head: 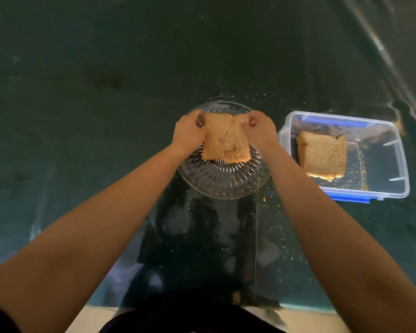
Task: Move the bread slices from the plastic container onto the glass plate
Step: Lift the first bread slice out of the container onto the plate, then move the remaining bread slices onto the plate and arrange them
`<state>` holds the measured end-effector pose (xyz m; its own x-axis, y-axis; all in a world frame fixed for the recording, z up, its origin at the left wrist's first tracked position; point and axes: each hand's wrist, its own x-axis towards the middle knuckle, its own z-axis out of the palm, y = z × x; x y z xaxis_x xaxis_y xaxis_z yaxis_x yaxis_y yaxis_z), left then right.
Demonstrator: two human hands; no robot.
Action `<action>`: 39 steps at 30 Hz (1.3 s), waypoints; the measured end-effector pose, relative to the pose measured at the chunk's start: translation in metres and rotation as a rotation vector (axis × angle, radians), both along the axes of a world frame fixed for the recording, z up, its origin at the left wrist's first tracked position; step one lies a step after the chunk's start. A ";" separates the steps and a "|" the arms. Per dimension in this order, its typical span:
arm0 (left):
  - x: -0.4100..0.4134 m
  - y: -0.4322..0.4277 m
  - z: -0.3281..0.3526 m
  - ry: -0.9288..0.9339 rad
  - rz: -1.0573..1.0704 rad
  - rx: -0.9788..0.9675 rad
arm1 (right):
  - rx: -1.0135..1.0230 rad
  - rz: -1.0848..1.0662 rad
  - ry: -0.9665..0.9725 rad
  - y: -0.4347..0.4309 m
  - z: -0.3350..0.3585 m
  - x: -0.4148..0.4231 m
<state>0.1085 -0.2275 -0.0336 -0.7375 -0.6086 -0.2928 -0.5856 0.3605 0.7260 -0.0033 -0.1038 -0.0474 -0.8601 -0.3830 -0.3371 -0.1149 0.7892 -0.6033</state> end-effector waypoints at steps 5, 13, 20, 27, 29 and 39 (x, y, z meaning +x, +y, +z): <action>-0.001 -0.001 0.015 -0.033 -0.022 -0.039 | 0.010 0.118 0.001 0.006 0.016 0.000; -0.013 0.016 0.052 -0.122 -0.035 0.016 | -0.038 0.216 -0.069 0.035 0.061 -0.014; -0.029 0.061 0.084 -0.075 -0.053 0.076 | -0.164 0.192 -0.166 0.084 0.094 -0.033; -0.053 0.120 0.104 0.003 -0.043 0.186 | -0.214 0.169 -0.149 0.137 0.103 -0.056; -0.064 0.137 0.104 0.008 -0.046 0.225 | -0.211 0.157 -0.156 0.154 0.104 -0.065; -0.115 0.199 0.068 -0.057 -0.044 0.321 | -0.189 0.060 -0.305 0.223 0.083 -0.107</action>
